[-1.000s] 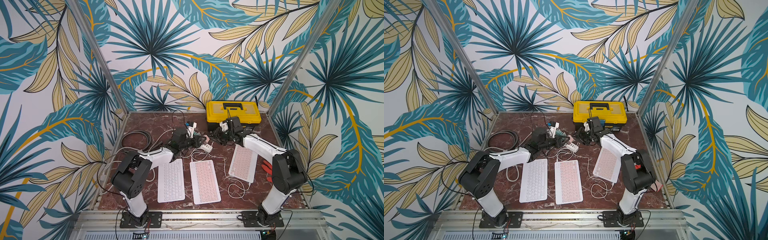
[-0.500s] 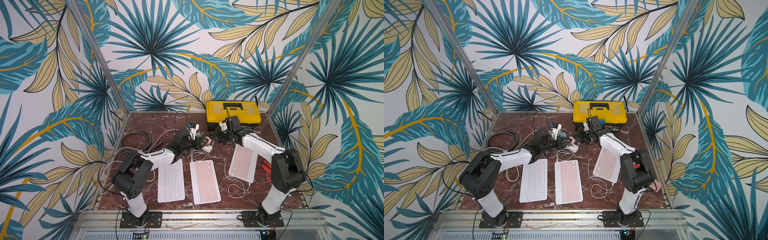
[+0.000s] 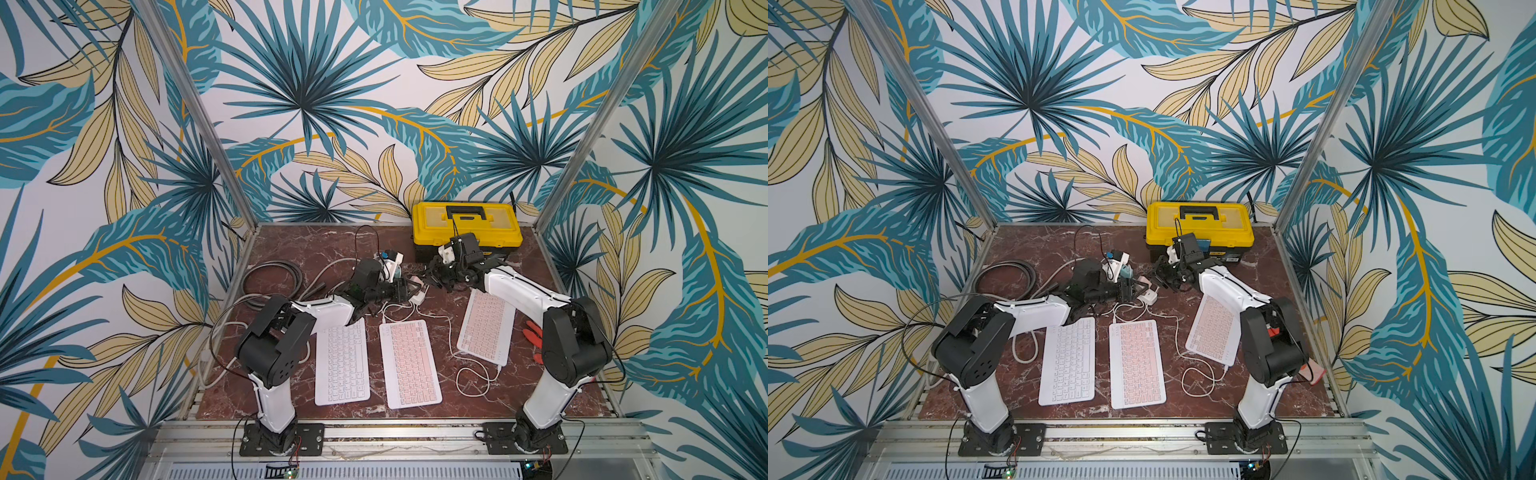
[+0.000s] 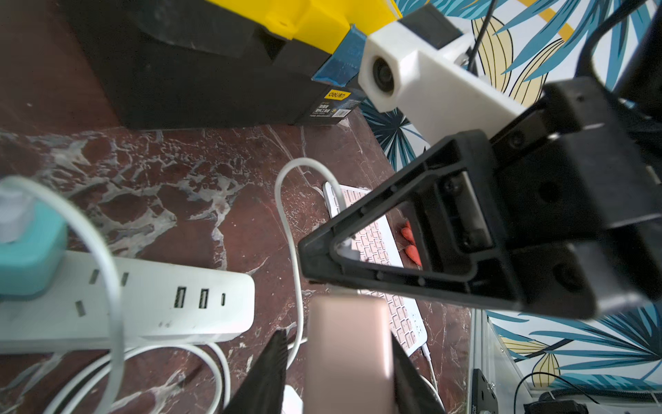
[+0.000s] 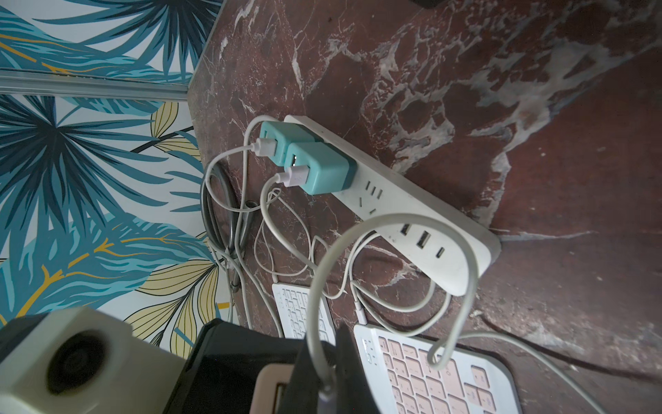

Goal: Unplug the wireless keyboard
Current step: Remove the power cord from the plug.

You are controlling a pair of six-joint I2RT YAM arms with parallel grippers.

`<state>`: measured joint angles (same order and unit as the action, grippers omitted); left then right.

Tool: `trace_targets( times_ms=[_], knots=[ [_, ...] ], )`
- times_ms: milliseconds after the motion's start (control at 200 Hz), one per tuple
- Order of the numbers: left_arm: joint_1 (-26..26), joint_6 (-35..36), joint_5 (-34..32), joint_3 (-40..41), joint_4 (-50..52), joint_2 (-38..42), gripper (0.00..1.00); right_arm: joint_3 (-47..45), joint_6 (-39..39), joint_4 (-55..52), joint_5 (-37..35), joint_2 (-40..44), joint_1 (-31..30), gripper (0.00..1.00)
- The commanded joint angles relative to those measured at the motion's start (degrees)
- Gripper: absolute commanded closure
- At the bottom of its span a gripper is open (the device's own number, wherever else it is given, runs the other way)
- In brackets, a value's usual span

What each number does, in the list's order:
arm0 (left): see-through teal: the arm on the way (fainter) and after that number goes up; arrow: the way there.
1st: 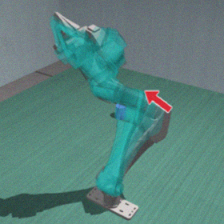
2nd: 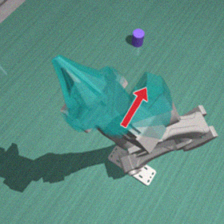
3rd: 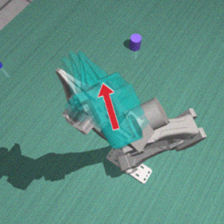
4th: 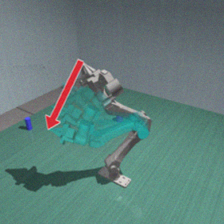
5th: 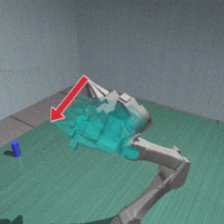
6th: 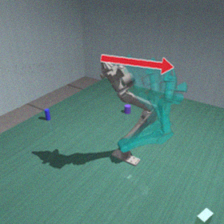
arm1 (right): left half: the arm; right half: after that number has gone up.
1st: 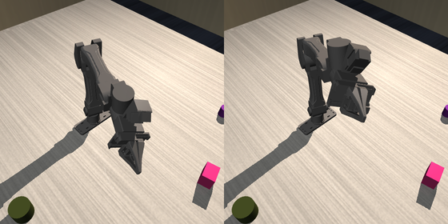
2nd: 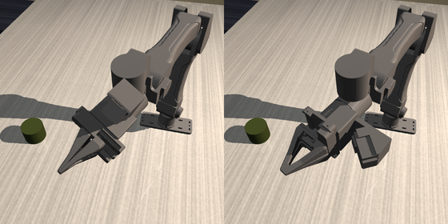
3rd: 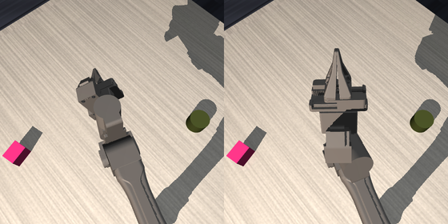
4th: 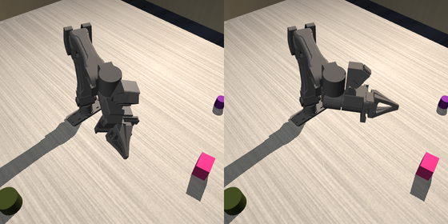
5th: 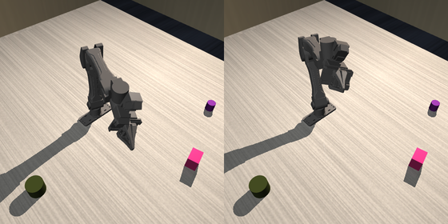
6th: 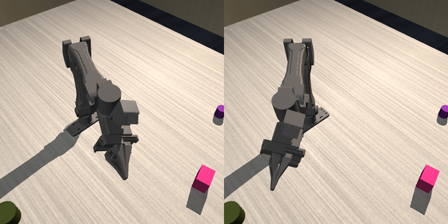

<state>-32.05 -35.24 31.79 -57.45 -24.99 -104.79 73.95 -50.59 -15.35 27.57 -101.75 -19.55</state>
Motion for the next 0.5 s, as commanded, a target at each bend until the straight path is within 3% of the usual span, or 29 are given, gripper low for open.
trace_targets(
  times_ms=[0,125,250,496],
  knots=[
    [-0.46,-0.09,2.03,-2.26,-1.35,-1.11,0.6,0.71,0.58,-0.61,0.24,-1.31,-0.39,1.0],
    [-0.4,-0.38,2.4,-3.52,-1.36,-1.95,0.74,0.81,0.64,-0.65,0.12,-1.84,-0.79,1.0],
    [-0.48,-0.78,3.03,-4.07,-1.36,-2.08,1.0,-0.15,0.34,-0.43,-0.88,-2.23,-0.99,1.0],
    [-0.47,0.16,4.06,-1.63,-1.37,-0.57,1.0,-4.36,-5.18,7.5,-3.38,-0.88,0.95,1.0]
  ],
)
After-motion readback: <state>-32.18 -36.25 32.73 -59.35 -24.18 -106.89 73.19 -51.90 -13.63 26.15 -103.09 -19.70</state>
